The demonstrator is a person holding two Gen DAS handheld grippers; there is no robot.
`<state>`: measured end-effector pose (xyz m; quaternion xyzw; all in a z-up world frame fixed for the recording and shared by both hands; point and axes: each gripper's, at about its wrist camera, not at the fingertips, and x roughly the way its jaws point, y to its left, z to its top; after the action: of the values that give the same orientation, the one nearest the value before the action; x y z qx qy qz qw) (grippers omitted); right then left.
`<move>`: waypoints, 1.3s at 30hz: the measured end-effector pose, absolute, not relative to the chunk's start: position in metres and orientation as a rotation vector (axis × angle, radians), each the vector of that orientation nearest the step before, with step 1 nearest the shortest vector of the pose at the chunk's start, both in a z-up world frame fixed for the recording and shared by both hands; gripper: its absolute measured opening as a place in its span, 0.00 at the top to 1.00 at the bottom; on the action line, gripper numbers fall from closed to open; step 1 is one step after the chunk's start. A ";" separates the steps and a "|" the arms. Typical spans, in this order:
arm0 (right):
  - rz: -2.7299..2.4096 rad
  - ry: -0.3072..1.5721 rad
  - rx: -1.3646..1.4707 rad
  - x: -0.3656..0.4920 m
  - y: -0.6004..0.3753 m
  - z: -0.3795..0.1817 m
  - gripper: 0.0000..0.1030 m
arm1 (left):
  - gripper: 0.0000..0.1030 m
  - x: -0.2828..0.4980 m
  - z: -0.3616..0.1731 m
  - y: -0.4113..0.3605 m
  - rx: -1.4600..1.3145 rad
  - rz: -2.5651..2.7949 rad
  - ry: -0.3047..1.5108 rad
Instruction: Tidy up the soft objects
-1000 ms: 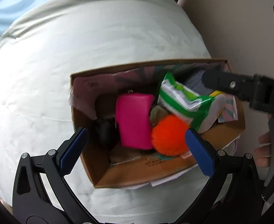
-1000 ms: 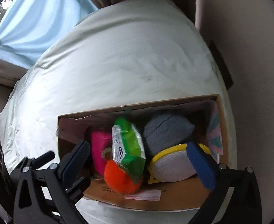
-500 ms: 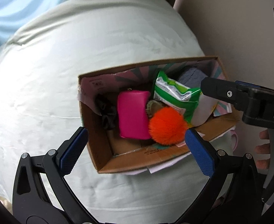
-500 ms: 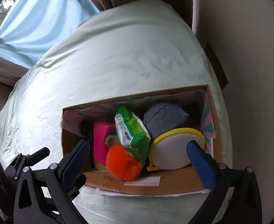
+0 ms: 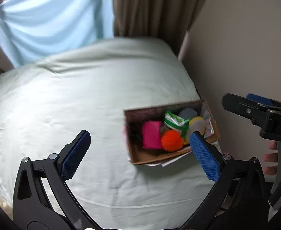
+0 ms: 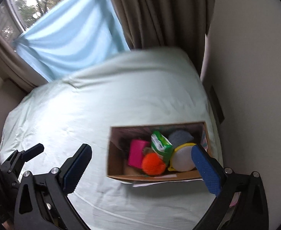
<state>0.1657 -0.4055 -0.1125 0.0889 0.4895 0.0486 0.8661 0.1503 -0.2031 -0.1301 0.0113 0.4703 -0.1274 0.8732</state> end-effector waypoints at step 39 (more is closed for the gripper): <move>0.052 0.591 0.018 0.033 -0.244 0.027 0.00 | 0.00 0.010 0.023 -0.014 -0.021 -0.063 0.475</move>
<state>0.0333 -0.2436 0.0269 0.0087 0.2913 0.0255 0.9563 0.0096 -0.0140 0.0230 -0.0102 0.2354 -0.0312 0.9713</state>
